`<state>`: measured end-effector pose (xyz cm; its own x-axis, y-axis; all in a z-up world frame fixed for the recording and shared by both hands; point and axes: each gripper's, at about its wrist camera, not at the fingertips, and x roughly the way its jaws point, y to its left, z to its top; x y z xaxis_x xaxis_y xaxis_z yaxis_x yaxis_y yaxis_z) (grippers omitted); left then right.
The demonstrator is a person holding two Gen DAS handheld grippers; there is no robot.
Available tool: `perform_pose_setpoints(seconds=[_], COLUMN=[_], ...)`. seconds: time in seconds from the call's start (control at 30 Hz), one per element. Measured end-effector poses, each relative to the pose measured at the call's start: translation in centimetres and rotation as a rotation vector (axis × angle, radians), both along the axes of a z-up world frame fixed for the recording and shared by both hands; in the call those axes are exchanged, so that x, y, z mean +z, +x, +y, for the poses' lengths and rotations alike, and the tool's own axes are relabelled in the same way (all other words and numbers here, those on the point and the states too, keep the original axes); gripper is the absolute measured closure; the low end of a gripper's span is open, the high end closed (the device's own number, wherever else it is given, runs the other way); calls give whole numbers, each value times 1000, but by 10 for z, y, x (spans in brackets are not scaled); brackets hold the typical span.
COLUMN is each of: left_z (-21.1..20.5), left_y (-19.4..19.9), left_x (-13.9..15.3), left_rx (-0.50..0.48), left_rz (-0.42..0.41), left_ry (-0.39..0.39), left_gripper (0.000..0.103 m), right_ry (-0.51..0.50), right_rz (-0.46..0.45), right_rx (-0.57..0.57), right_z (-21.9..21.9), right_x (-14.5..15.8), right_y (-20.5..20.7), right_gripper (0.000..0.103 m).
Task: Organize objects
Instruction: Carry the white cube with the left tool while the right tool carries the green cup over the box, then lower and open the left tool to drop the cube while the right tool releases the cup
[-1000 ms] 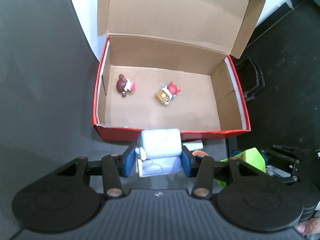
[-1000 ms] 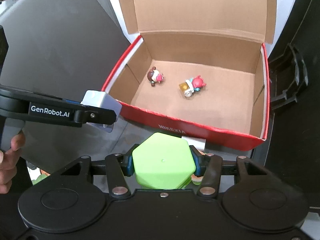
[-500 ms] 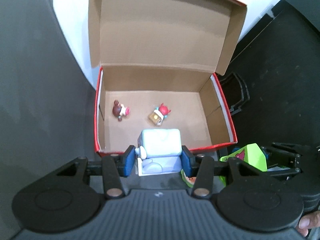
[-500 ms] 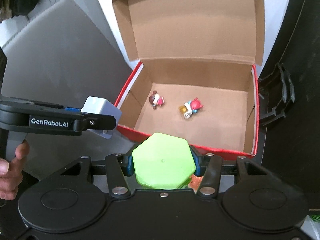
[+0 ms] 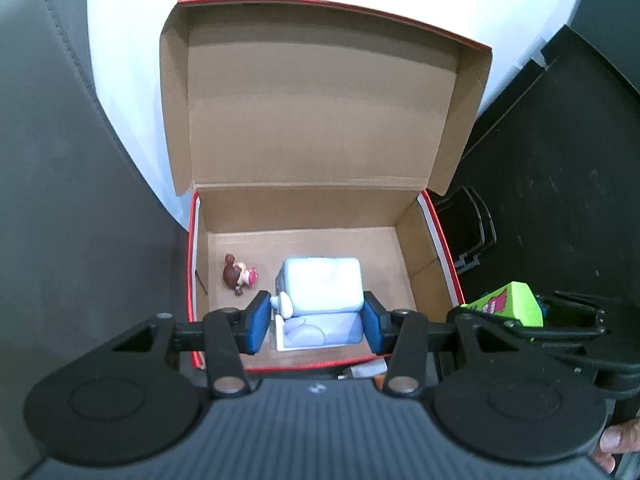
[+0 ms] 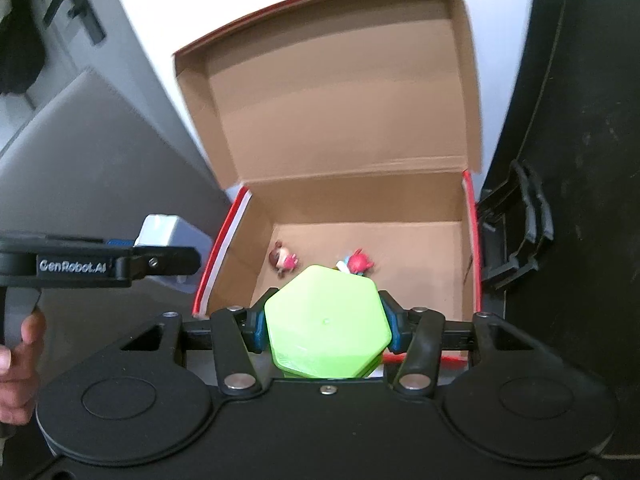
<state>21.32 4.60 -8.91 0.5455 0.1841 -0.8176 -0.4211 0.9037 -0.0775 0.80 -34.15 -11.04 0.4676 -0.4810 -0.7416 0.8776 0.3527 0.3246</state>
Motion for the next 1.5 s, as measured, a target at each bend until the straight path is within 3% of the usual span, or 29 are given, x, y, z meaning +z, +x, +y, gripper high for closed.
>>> perform_pose_setpoints(seconds=[0.33, 0.7, 1.5], left_z=[23, 44, 82], left_y=[30, 70, 129], left_x=[-16, -50, -150], left_rx=[18, 21, 55], left_rz=[12, 42, 181], left_ry=[-3, -24, -51], left_gripper=[57, 57, 57], right_ry=[-15, 16, 33], right_rz=[-44, -37, 102], right_rx=[-64, -62, -4], right_z=[-37, -70, -127], right_x=[-8, -47, -118], right_y=[-10, -1, 40], right_gripper=[52, 52, 52])
